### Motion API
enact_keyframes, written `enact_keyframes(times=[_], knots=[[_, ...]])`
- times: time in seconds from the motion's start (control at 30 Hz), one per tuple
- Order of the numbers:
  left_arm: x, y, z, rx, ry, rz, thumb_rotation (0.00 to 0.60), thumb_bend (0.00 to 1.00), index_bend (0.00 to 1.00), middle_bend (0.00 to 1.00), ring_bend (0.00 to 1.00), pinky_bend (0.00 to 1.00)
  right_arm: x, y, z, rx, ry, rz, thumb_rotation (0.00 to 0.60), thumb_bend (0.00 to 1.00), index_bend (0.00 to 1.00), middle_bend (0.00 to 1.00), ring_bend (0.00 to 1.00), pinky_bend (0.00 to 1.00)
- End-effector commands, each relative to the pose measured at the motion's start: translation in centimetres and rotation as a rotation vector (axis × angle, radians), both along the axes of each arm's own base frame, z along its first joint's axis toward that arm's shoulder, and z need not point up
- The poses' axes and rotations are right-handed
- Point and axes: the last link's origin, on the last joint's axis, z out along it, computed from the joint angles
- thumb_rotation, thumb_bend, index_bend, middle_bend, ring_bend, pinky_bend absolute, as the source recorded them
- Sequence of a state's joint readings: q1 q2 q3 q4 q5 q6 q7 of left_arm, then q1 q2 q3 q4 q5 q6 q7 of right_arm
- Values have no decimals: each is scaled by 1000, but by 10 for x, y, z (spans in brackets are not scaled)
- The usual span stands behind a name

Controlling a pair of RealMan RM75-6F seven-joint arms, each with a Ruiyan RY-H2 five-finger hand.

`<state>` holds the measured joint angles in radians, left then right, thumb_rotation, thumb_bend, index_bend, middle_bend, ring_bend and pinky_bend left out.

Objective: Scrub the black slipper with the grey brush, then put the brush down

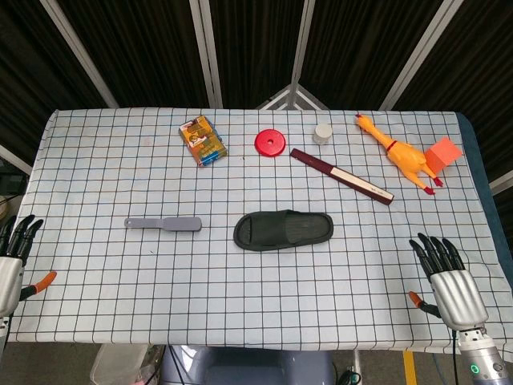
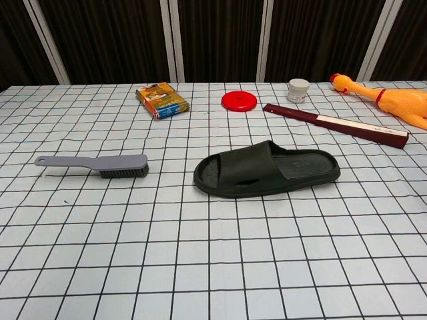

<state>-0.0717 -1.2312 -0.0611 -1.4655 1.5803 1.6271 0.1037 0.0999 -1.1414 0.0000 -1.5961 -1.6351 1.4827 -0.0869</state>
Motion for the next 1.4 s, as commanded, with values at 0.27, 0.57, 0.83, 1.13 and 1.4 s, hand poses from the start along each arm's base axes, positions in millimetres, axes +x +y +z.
enact_keyframes(times=[0.27, 0.57, 0.83, 1.13, 1.4], knots=[[4, -2, -4, -15, -26, -24, 600, 2, 107, 120, 48, 225, 0, 1, 3, -3, -10, -1, 600, 256, 0, 0, 0, 54], [12, 35, -33, -59, -2, -10, 600, 64, 236, 238, 106, 250, 2, 1, 8, -6, -36, 14, 600, 255, 0, 0, 0, 53], [27, 94, -57, -80, 37, 48, 600, 65, 270, 225, 106, 244, 5, 0, 8, 0, -50, 25, 600, 256, 0, 0, 0, 53], [55, 141, -95, -200, 20, 88, 600, 67, 348, 223, 106, 241, 3, -3, 9, 15, -59, 17, 600, 256, 0, 0, 0, 54], [73, 161, -134, -274, 11, 96, 600, 67, 390, 218, 106, 241, 1, -3, 11, 16, -69, 13, 600, 255, 0, 0, 0, 54]])
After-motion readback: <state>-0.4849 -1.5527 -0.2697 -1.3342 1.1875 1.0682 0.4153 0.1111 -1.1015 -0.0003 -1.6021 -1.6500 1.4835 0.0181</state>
